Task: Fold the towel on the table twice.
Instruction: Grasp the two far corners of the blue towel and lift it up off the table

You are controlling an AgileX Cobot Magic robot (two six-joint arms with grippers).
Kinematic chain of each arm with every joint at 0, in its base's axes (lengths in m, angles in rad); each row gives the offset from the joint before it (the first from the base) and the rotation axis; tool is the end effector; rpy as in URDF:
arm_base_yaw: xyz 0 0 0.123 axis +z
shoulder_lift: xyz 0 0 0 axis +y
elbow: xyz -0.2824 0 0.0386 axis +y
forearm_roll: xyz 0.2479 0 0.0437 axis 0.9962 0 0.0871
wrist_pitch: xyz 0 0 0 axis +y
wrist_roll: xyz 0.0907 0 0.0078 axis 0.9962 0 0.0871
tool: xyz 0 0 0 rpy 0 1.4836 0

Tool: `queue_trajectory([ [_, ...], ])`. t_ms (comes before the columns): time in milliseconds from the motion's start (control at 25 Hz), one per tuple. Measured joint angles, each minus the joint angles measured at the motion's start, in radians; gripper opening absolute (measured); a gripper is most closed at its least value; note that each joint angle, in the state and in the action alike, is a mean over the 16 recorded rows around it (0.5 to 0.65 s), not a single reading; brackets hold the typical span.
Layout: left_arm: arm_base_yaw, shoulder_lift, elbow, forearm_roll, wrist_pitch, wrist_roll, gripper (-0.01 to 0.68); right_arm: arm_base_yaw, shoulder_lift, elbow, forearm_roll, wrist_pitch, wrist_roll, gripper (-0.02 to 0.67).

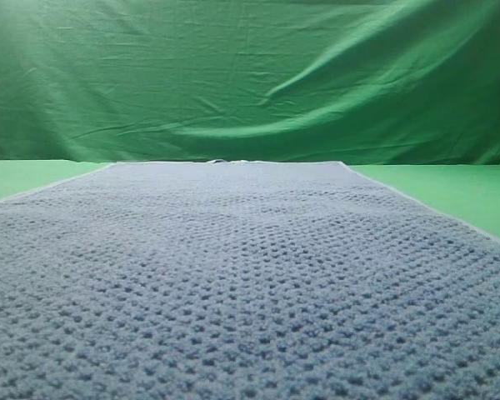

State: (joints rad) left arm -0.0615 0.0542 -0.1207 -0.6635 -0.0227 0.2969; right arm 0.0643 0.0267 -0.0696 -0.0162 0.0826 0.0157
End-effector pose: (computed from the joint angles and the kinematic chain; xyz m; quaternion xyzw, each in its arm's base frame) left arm 0.0542 -0.0021 0.2524 -0.1031 0.6356 -0.1581 0.7486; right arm 0.0554 0.0034 0.2276 -0.0219 0.6898 0.0226 0.7233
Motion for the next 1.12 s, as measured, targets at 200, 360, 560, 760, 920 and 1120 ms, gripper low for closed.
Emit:
queue_trajectory([
  [200, 0.000, 0.126, -0.138, 0.021, 0.175, 0.006, 0.000, 0.000, 0.094, -0.126, 0.008, 0.148, 0.037, 0.000],
  [360, 0.000, 0.241, -0.236, 0.011, 0.290, 0.010, 0.000, 0.000, 0.185, -0.226, 0.027, 0.265, 0.053, 0.000],
  [560, 0.000, 0.359, -0.308, -0.015, 0.373, 0.019, 0.000, 0.000, 0.282, -0.305, 0.063, 0.344, 0.055, 0.000],
  [760, 0.000, 0.441, -0.352, -0.017, 0.403, 0.019, 0.000, 0.000, 0.339, -0.339, 0.097, 0.360, 0.034, 0.000],
  [920, 0.000, 0.520, -0.407, 0.032, 0.443, -0.001, 0.000, 0.001, 0.396, -0.378, 0.114, 0.384, -0.002, 0.000],
  [1120, 0.000, 0.668, -0.497, 0.130, 0.516, -0.034, 0.000, 0.022, 0.519, -0.459, 0.113, 0.464, -0.057, 0.000],
])
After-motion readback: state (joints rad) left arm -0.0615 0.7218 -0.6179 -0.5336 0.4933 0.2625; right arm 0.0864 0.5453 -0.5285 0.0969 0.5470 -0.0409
